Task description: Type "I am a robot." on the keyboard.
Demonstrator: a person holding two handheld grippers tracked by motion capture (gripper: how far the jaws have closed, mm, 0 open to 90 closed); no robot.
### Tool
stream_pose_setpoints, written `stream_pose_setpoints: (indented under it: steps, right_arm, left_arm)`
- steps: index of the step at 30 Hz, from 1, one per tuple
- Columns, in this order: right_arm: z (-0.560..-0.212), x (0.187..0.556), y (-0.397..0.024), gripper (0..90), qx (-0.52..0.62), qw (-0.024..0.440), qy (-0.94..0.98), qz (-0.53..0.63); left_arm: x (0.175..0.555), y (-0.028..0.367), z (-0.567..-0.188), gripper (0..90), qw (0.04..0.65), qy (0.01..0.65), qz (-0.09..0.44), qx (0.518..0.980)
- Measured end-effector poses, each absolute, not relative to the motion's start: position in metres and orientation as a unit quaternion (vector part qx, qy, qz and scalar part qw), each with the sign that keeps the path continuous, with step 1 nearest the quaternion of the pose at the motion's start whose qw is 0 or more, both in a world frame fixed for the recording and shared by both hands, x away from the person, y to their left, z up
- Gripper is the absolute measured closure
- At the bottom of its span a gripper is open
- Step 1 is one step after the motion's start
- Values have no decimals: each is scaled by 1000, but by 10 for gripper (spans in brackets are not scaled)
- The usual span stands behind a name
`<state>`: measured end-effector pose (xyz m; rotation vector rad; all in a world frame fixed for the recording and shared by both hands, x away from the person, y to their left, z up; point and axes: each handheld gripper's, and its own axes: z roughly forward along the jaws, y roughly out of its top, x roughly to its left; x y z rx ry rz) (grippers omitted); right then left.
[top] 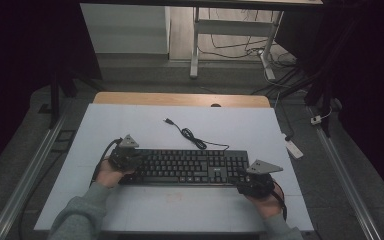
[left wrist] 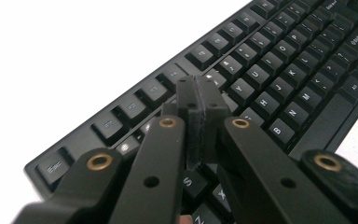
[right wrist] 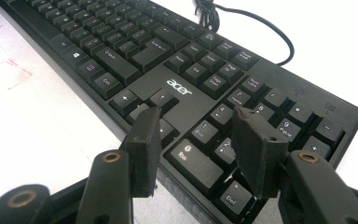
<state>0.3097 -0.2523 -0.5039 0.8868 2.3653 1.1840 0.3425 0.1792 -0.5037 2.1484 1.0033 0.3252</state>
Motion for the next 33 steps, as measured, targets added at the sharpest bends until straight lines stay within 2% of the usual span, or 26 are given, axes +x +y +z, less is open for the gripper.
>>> stream_pose_setpoints:
  steps: [14, 33]
  right_arm:
    - [-505, 310, -252, 524, 311, 176, 836, 416]
    - [-505, 310, -252, 523, 311, 174, 838, 414]
  left_arm:
    - [345, 164, -515, 890, 338, 378, 118, 854]
    - [347, 162, -520, 891, 335, 382, 117, 853]
